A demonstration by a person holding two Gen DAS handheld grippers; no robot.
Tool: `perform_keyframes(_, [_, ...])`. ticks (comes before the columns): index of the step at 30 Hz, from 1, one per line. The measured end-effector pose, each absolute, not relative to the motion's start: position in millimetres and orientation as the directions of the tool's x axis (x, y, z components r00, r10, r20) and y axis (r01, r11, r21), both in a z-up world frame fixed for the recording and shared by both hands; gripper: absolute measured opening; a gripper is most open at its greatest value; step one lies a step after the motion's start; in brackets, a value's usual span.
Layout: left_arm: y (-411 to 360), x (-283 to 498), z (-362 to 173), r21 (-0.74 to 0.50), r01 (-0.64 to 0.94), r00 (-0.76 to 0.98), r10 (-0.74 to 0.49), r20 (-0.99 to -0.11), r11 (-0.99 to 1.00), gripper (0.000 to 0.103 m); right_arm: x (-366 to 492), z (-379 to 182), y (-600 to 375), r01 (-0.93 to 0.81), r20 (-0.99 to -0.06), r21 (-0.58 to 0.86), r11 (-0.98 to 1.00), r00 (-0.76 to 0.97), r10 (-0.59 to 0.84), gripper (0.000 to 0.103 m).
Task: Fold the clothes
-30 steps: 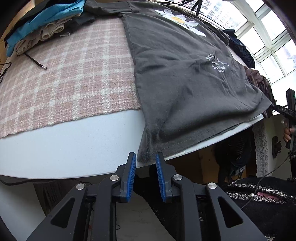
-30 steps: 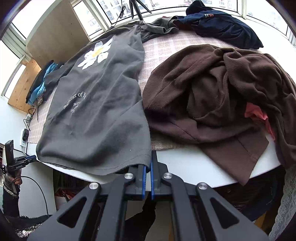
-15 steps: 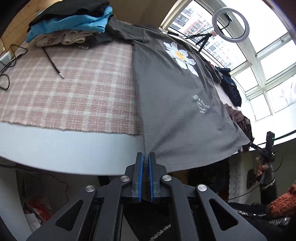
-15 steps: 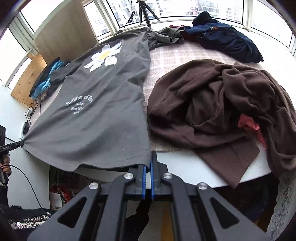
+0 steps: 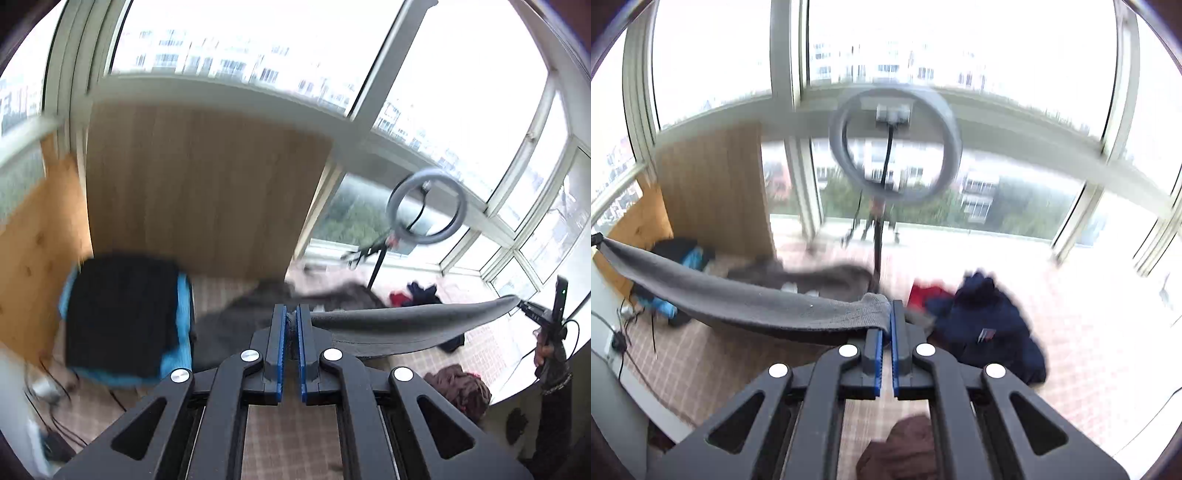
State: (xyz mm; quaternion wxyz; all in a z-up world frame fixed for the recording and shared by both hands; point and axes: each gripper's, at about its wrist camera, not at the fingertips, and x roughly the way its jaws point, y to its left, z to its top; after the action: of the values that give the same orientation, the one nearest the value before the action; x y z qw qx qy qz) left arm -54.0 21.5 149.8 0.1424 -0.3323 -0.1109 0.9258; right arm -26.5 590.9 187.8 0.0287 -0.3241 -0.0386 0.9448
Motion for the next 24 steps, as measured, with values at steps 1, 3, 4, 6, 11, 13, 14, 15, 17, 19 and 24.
perform_keyframes(1, [25.4,-40.7,180.4,-0.259,-0.218,-0.768,0.329,-0.550,-0.941,0.005,-16.1,220.6,586.5,-0.032,-0.566,-0.112,-0.993,-0.819,0.091,0.003])
perform_keyframes(3, [29.7,-17.4,209.0,-0.194,-0.242,-0.789,0.310,-0.531,-0.951,0.005,7.9,258.1,580.1,-0.030,-0.515,-0.147,-0.989,-0.851,0.103,0.003])
perform_keyframes(4, [31.0,-6.8,214.0,-0.168,-0.246,-0.789,0.298,-0.537,-0.954,0.005,20.8,265.4,578.8,-0.025,-0.504,-0.163,-0.986,-0.858,0.105,0.003])
perform_keyframes(6, [32.9,13.9,217.4,-0.123,-0.253,-0.785,0.278,-0.554,-0.960,0.005,42.4,261.5,575.5,-0.006,-0.511,-0.178,-0.984,-0.854,0.098,0.003])
perform_keyframes(11, [30.3,56.5,119.0,-0.128,-0.247,-0.665,0.264,-0.698,-0.961,0.005,84.0,164.5,556.6,0.066,-0.641,-0.172,-0.983,-0.765,0.061,0.003])
perform_keyframes(13, [29.0,73.0,77.9,-0.131,-0.244,-0.609,0.257,-0.751,-0.961,0.005,103.5,105.8,549.3,0.095,-0.711,-0.135,-0.986,-0.703,0.030,0.003])
perform_keyframes(14, [27.6,79.6,52.0,-0.136,-0.241,-0.574,0.254,-0.778,-0.961,0.005,113.1,74.6,546.2,0.103,-0.745,-0.111,-0.988,-0.667,0.014,0.003])
perform_keyframes(15, [25.0,86.2,26.6,-0.147,-0.232,-0.536,0.252,-0.806,-0.962,0.005,121.9,42.0,543.6,0.102,-0.775,-0.085,-0.991,-0.632,0.002,0.003])
perform_keyframes(17, [15.5,100.2,-23.8,-0.172,-0.197,-0.458,0.246,-0.854,-0.965,0.005,139.4,-22.7,540.3,0.094,-0.828,-0.017,-0.995,-0.559,-0.039,0.003])
perform_keyframes(19, [11.6,114.2,-73.9,-0.197,-0.154,-0.382,0.242,-0.892,-0.968,0.005,154.8,-83.9,538.7,0.064,-0.873,0.048,-0.997,-0.482,-0.073,0.003])
perform_keyframes(24, [12.4,143.0,-182.1,-0.270,-0.080,-0.213,0.281,-0.936,-0.960,0.005,183.3,-188.6,534.5,-0.003,-0.943,0.091,-0.996,-0.320,-0.086,0.003])
